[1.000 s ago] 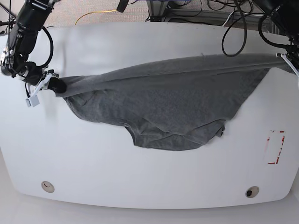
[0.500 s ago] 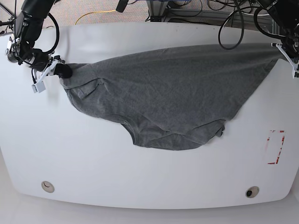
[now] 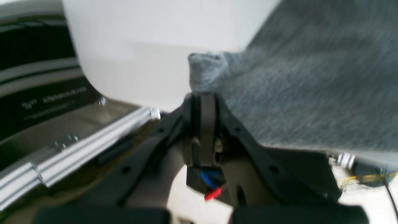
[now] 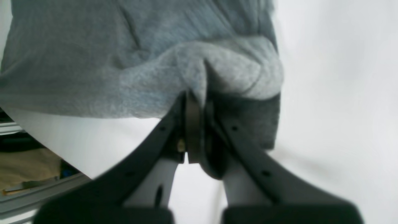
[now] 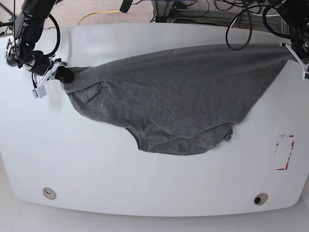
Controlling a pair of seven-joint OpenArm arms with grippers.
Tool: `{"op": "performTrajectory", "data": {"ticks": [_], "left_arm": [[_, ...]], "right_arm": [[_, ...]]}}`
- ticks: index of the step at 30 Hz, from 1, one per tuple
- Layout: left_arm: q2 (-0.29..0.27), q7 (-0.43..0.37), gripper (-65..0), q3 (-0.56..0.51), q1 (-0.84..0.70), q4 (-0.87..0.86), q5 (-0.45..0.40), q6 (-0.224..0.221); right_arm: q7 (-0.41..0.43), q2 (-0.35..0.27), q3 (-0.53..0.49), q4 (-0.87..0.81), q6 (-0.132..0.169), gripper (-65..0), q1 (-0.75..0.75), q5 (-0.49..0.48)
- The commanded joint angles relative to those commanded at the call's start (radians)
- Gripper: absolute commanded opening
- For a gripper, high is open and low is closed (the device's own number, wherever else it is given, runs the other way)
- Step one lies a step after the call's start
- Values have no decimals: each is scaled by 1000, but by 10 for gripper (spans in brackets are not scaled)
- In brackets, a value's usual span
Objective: Fold the T-shirt properly
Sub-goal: 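Lift and flap the shirt with both grippers, then lay it flat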
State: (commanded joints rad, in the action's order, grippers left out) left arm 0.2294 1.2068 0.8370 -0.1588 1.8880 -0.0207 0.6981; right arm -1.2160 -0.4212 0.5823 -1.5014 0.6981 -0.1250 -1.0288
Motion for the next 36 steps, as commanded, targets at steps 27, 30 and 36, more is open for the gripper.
{"op": "performTrajectory", "data": {"ticks": [27,30,36], "left_arm": [[6,153,-650,-276,939,54,-8,0],[5,153,-650,-325,1033,52,-6,0],[5,153,-650,-371,1177,51,-8,0]], "right_arm": [[-3,-328,-267,5,0,-650,821,6],[-3,-371,-351,5,0,-650,941,6],[-6,-440,-446,5,0,-650,1117,3]]}}
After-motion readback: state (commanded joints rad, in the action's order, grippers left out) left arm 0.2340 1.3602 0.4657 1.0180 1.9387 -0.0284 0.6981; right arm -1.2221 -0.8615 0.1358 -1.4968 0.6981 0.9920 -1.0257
